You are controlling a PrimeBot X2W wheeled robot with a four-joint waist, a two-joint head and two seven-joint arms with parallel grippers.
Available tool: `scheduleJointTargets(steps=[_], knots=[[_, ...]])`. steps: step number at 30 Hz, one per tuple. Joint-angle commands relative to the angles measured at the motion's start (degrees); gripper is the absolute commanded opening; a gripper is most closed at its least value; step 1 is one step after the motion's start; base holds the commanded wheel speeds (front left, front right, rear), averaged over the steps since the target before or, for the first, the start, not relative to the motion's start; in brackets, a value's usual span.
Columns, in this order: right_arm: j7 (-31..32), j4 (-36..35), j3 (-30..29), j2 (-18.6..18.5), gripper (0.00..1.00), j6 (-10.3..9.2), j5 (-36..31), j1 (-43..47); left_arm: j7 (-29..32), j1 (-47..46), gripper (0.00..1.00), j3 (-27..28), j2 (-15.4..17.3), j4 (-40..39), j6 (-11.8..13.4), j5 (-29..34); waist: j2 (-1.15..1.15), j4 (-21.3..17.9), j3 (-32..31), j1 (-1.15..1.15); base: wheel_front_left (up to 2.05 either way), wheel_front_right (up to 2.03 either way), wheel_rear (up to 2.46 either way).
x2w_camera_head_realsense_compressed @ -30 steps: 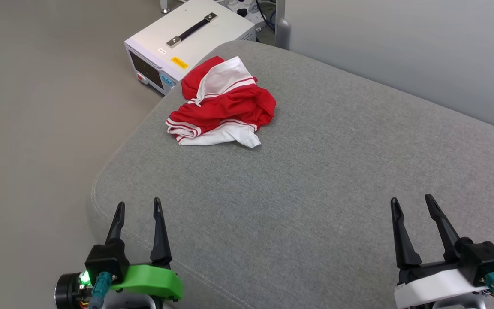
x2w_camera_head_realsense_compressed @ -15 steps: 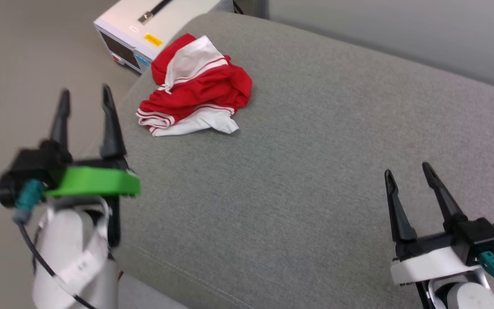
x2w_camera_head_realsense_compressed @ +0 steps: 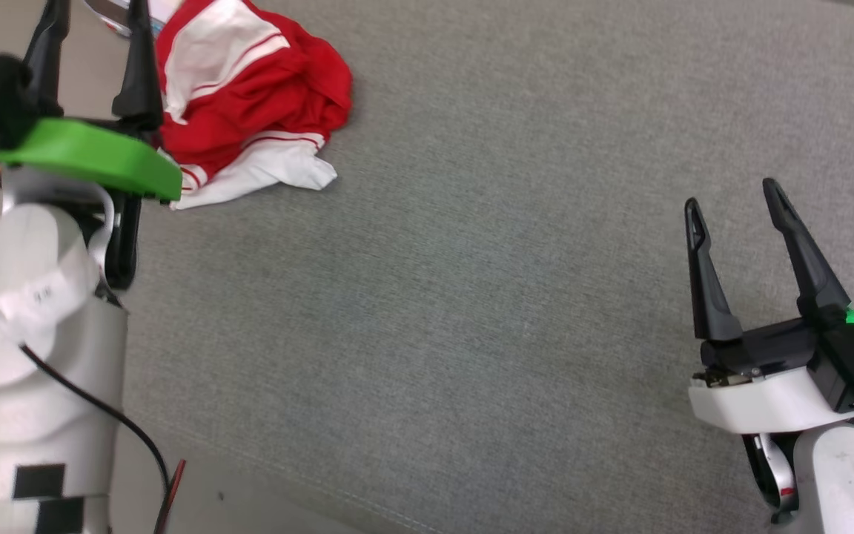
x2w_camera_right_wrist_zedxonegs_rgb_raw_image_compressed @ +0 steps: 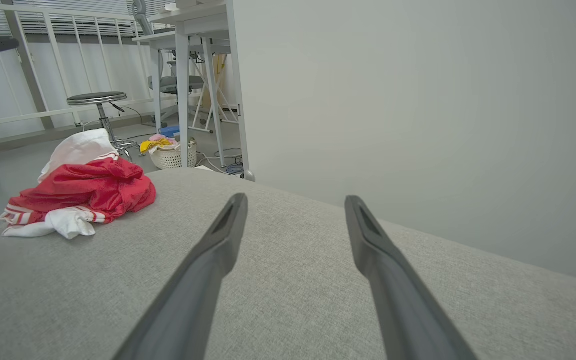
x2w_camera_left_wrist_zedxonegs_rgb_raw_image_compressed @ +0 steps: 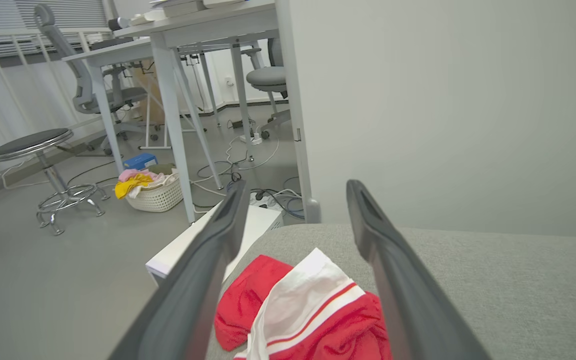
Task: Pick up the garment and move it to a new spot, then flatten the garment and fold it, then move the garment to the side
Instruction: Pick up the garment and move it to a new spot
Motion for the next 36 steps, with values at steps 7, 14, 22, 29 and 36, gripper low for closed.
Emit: scheduleJointTargets(steps=[7, 14, 22, 29, 36], knots=[[-0.3, -2.4, -0.9, -0.8, 1.00, -0.03, -0.9, -3.3, 17.1, -9.3, 1.00, -15.3, 9.3, 6.1, -0.3, -13.7, 0.00, -3.3, 8.3, -0.01, 0.00, 0.00, 0.00], [-0.3, -3.2, -1.1, -1.2, 1.00, -0.03, -1.2, -5.0, 33.5, -14.8, 1.00, -24.0, 13.6, 10.3, -0.3, -24.4, 0.00, -4.6, 11.5, -0.01, 0.00, 0.00, 0.00], [-0.3, -3.8, -1.0, -1.5, 1.00, -0.03, -1.2, -6.8, 46.9, -19.4, 1.00, -30.6, 17.5, 16.1, -0.3, -31.7, 0.00, -6.4, 14.8, -0.01, 0.00, 0.00, 0.00], [-0.3, -3.2, -0.6, -1.1, 1.00, -0.03, -0.7, -7.7, 51.1, -19.7, 0.49, -36.9, 17.8, 20.5, -0.3, -34.9, 0.00, -7.1, 15.7, -0.01, 0.00, 0.00, 0.00], [-0.3, -2.4, -0.6, -0.8, 1.00, -0.03, -0.1, -7.6, 44.9, -21.6, 0.00, -39.7, 19.0, 20.7, -0.3, -35.0, 0.00, -6.6, 12.5, -0.01, 0.00, 0.00, 0.00]])
